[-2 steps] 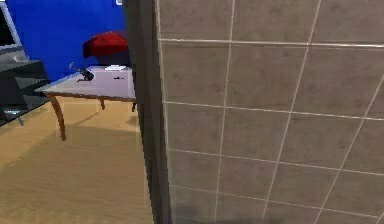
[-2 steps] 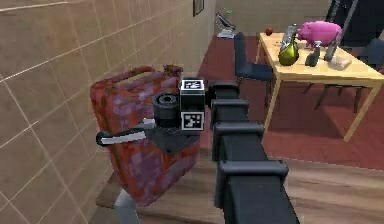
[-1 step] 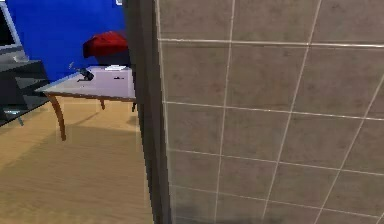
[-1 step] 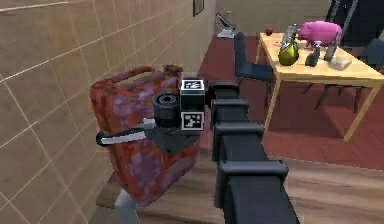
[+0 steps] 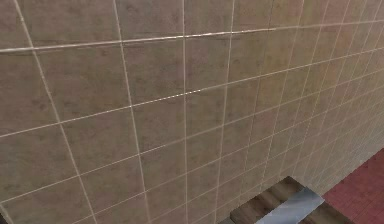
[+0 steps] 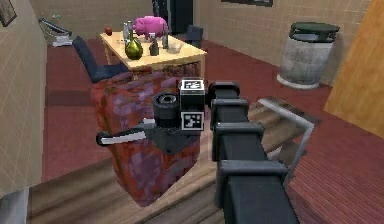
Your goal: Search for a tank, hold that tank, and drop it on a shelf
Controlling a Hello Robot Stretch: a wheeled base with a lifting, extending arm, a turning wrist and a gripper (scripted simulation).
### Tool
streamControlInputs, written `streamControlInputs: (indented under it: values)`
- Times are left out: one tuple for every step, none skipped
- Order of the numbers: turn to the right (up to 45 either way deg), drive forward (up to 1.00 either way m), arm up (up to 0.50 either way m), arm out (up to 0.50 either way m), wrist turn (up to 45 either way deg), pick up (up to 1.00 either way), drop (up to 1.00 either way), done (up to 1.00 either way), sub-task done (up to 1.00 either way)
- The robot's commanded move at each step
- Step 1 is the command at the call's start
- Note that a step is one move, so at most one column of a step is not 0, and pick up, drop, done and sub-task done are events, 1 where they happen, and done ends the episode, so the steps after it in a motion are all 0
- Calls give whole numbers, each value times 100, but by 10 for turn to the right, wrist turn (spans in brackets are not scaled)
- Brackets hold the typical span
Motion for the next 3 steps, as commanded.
streamControlInputs:
  values:
    - [0, 0, 0, 34, 0, 0, 0, 0, 0]
    - [0, 0, 0, 0, 420, 0, 0, 0, 0]
    - [0, 0, -10, 0, 0, 0, 0, 0, 0]
